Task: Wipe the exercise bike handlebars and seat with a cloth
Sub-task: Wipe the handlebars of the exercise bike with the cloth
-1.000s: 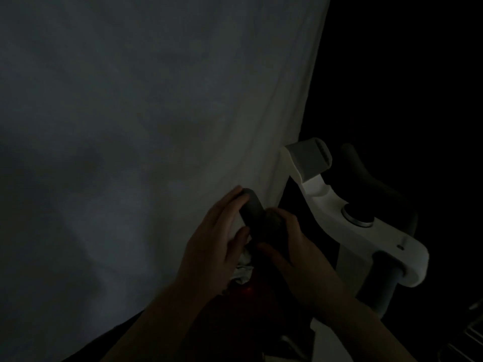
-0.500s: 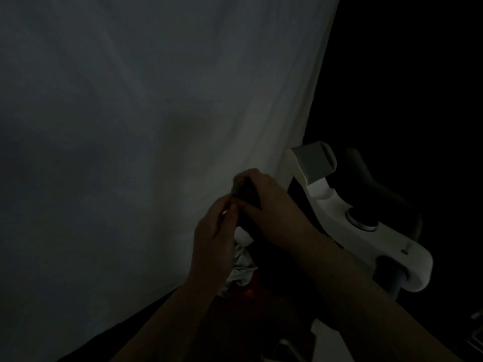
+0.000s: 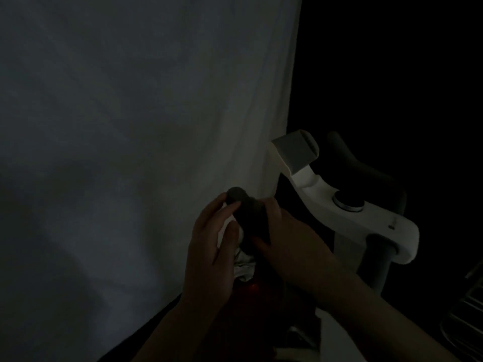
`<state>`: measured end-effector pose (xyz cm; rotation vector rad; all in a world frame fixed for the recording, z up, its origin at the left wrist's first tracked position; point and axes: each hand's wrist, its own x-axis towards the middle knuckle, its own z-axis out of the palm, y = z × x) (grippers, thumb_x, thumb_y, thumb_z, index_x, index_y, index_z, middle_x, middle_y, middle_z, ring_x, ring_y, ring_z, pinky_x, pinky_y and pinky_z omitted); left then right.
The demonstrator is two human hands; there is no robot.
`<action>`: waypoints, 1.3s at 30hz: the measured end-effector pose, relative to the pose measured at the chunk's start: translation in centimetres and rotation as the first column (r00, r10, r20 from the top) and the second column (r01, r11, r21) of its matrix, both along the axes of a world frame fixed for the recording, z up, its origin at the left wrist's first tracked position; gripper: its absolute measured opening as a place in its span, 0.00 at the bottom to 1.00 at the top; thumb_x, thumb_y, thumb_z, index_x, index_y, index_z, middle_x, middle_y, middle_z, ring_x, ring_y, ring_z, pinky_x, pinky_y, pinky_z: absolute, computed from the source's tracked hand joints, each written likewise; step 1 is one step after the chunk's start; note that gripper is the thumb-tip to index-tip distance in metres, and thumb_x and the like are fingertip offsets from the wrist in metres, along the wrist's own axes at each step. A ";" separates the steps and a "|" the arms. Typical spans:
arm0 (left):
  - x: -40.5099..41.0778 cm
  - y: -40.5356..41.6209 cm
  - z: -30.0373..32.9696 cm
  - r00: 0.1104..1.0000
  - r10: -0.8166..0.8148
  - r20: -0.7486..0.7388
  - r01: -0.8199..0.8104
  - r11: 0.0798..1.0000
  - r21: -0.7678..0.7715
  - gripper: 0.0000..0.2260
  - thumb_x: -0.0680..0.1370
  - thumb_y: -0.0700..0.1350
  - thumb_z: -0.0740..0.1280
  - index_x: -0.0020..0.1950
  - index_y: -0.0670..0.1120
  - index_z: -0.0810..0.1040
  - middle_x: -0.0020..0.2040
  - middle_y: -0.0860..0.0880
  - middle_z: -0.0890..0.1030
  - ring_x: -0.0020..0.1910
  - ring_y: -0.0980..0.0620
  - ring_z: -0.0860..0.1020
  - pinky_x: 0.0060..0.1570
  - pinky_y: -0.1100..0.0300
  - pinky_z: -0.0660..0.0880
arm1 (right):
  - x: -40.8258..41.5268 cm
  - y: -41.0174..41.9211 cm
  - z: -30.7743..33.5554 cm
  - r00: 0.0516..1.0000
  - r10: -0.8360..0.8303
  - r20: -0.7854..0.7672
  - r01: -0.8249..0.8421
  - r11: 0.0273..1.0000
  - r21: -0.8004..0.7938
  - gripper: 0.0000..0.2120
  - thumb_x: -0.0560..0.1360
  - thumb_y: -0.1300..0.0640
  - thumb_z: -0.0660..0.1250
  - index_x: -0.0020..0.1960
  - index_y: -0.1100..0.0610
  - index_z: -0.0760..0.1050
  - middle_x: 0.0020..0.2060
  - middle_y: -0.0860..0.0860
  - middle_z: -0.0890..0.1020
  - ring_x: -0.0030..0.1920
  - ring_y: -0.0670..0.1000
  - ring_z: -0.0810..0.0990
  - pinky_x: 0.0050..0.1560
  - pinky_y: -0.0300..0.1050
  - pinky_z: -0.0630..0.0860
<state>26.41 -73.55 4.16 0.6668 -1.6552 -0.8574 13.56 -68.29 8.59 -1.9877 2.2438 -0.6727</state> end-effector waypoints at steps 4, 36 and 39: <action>-0.9 0.4 -0.3 0.998 0.028 0.052 -0.023 0.995 -0.098 0.16 0.79 0.53 0.57 0.65 0.54 0.74 0.73 0.55 0.64 0.72 0.64 0.61 0.63 0.77 0.59 | -0.2 -0.2 -0.1 0.988 -0.041 0.148 0.038 0.999 0.021 0.19 0.78 0.43 0.58 0.64 0.53 0.63 0.53 0.51 0.76 0.48 0.51 0.77 0.47 0.47 0.75; -4.6 2.6 -3.3 0.992 0.042 0.122 -0.017 0.979 -0.201 0.18 0.81 0.60 0.48 0.64 0.60 0.72 0.72 0.59 0.68 0.76 0.53 0.55 0.74 0.55 0.52 | -0.7 5.8 -2.1 0.995 -0.094 0.012 0.095 0.995 -0.036 0.20 0.79 0.44 0.55 0.70 0.45 0.59 0.62 0.47 0.72 0.56 0.50 0.75 0.51 0.41 0.71; -4.8 3.0 -4.0 0.964 0.055 0.262 0.062 0.906 -0.419 0.19 0.82 0.58 0.46 0.62 0.56 0.73 0.65 0.59 0.74 0.74 0.60 0.59 0.73 0.48 0.53 | -3.8 8.9 -1.6 0.998 -0.069 -0.011 0.070 0.994 0.083 0.23 0.78 0.43 0.58 0.71 0.43 0.58 0.65 0.45 0.71 0.62 0.47 0.72 0.61 0.38 0.66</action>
